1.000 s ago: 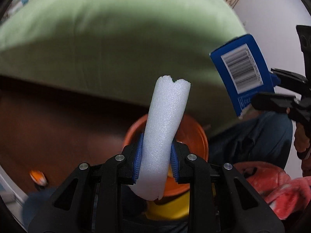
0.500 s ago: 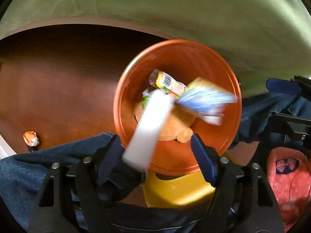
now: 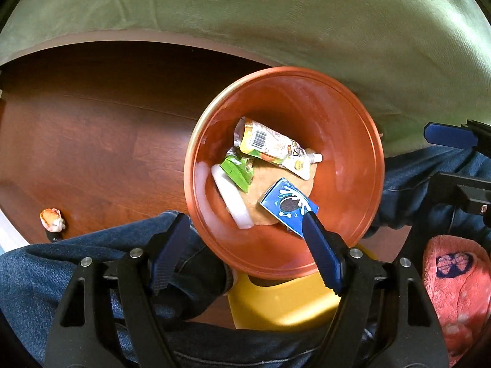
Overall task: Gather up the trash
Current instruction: 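Carry the foam tube and blue carton to the basin and release both, then grasp the red wrapper with the right gripper while the left gripper grasps the white tissue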
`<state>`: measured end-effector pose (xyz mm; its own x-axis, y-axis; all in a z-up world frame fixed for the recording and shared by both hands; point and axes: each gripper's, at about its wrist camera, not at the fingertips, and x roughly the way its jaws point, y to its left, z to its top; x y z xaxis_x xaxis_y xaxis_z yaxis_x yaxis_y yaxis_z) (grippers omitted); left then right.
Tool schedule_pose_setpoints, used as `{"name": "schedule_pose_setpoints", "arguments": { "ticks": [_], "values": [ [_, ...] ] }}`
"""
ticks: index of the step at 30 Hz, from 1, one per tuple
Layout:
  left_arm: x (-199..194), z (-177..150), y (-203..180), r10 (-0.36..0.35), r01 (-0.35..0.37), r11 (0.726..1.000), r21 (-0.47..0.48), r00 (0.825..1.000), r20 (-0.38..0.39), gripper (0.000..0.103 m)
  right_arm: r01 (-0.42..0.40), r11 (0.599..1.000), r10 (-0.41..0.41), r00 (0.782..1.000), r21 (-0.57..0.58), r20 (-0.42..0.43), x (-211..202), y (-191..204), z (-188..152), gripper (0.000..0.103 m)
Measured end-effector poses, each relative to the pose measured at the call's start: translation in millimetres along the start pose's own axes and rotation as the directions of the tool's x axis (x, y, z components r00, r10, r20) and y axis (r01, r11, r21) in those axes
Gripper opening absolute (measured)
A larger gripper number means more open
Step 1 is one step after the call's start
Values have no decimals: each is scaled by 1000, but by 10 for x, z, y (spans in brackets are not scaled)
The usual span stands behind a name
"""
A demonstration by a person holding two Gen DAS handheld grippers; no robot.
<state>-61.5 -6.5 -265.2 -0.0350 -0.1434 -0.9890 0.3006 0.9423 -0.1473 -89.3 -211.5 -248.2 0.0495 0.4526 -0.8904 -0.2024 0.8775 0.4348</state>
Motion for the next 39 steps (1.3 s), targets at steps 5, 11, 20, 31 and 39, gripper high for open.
{"name": "schedule_pose_setpoints", "arguments": {
  "ticks": [5, 11, 20, 31, 39],
  "values": [
    [-10, 1, 14, 7, -7, 1000, 3, 1000, 0, 74, 1, 1000, -1, 1000, 3, 6, -4, 18, 8, 74],
    [-23, 3, 21, 13, -13, 1000, 4, 1000, 3, 74, 0, 1000, 0, 1000, 3, 7, -9, 21, 6, 74],
    [-57, 21, 38, 4, -4, 1000, -6, 1000, 17, 74, -18, 999, 20, 999, -27, 50, -253, 90, 112, 74],
    [-424, 96, 21, -8, 7, 1000, 6, 991, 130, 74, 125, 990, -82, 886, -65, 457, -1620, 278, 1134, 84],
    [-586, 155, 62, -20, 23, 1000, -19, 983, 184, 74, 260, 932, -359, 744, 252, 563, -1843, -261, 2616, 92]
  ]
}}
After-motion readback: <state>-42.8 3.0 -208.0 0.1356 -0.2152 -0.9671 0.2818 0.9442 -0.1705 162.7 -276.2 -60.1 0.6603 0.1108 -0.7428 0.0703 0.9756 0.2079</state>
